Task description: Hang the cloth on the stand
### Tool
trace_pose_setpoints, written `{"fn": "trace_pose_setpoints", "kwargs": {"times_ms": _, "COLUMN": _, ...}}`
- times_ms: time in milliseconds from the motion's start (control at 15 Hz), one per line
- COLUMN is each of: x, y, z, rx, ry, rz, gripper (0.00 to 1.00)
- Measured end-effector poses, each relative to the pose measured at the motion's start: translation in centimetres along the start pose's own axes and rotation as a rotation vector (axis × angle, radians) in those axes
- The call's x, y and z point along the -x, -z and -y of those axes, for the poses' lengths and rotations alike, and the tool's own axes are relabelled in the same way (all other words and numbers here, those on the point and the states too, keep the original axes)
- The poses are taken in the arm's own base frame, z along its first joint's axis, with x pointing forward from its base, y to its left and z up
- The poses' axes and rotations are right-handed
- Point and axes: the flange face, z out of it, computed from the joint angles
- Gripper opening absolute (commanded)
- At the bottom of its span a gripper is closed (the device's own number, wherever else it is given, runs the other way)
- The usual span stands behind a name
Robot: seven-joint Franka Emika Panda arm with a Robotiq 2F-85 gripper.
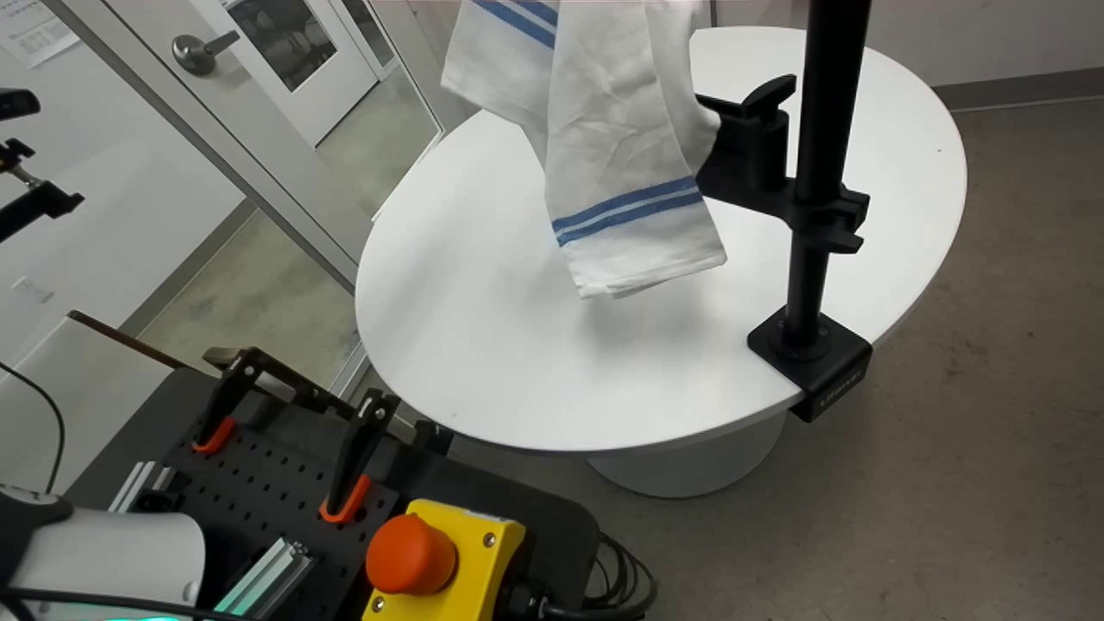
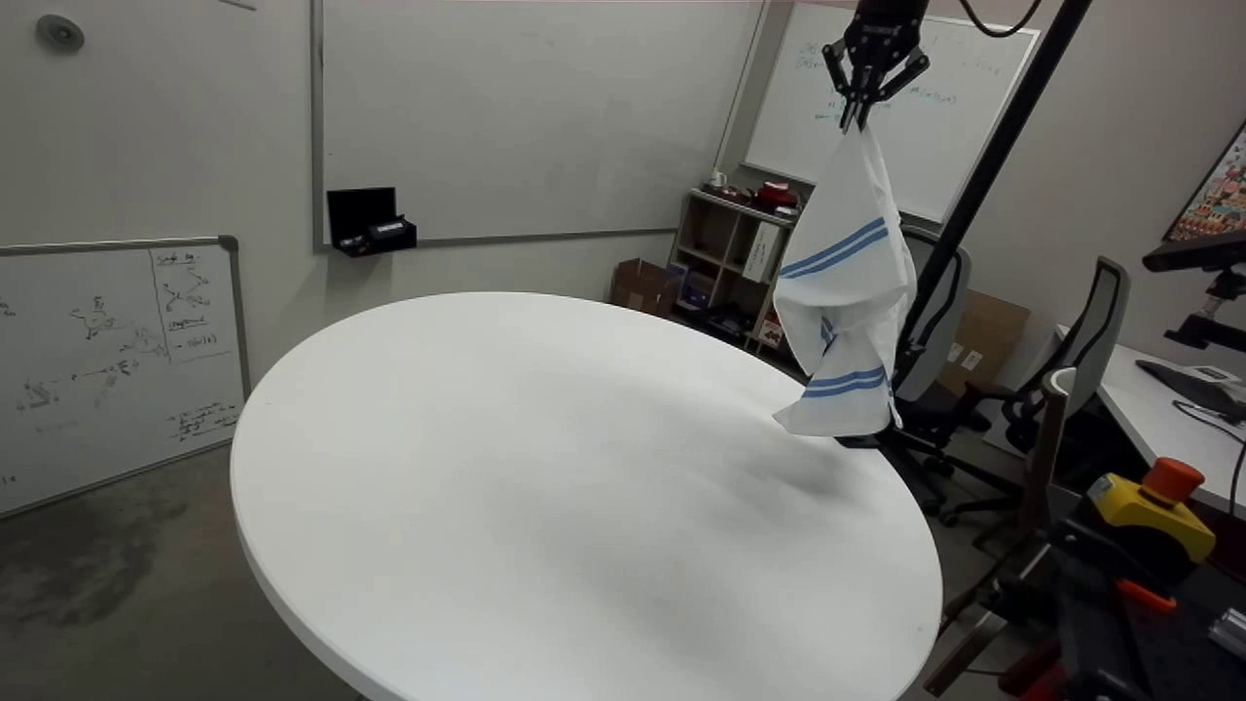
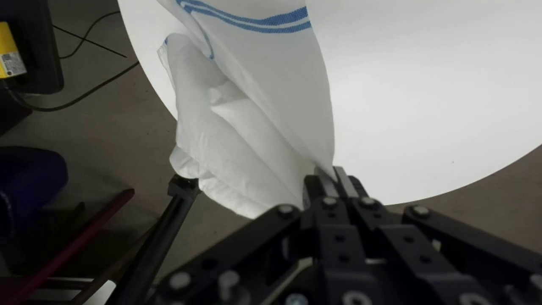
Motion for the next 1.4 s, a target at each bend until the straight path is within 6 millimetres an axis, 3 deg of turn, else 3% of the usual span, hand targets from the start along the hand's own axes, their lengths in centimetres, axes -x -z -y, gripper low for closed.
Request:
{"fn": "trace_pose_setpoints", "kwargs": {"times_ms": 400, "x": -3.0, "y": -0.9, "z": 3.8, "rx": 0.053, "ry": -0.134, "rz": -0.034, "gripper": 0.0}}
{"fn": "trace_pose_setpoints", "kwargs": {"times_ms": 467, "x": -3.3, "y": -0.8, "z": 4.2, "rx": 0.061, "ry": -0.15, "rz": -0.039, "gripper": 0.27}}
{"fn": "trace_pose_setpoints", "kwargs": {"times_ms": 600, "x": -3.6, "y": -0.8, "z": 5.1, "rx": 0.082, "ry": -0.177, "rz": -0.044, "gripper": 0.34}}
{"fn": "trace_pose_setpoints", "kwargs": {"times_ms": 1067, "x": -3.5, "y": -1.6, "z": 7.4, "rx": 0.144, "ry": -0.203, "rz": -0.05, "gripper": 0.88}}
{"fn": "trace_pose_setpoints", "kwargs": {"times_ms": 1200, "x": -3.6, "y": -1.6, "z": 7.6, "rx": 0.149, "ry": -0.204, "rz": -0.052, "gripper": 0.99}}
{"fn": "trace_pose_setpoints", "kwargs": {"times_ms": 1400, "x": -3.6, "y": -1.4, "z": 7.9, "rx": 0.142, "ry": -0.203, "rz": -0.057, "gripper": 1.0}}
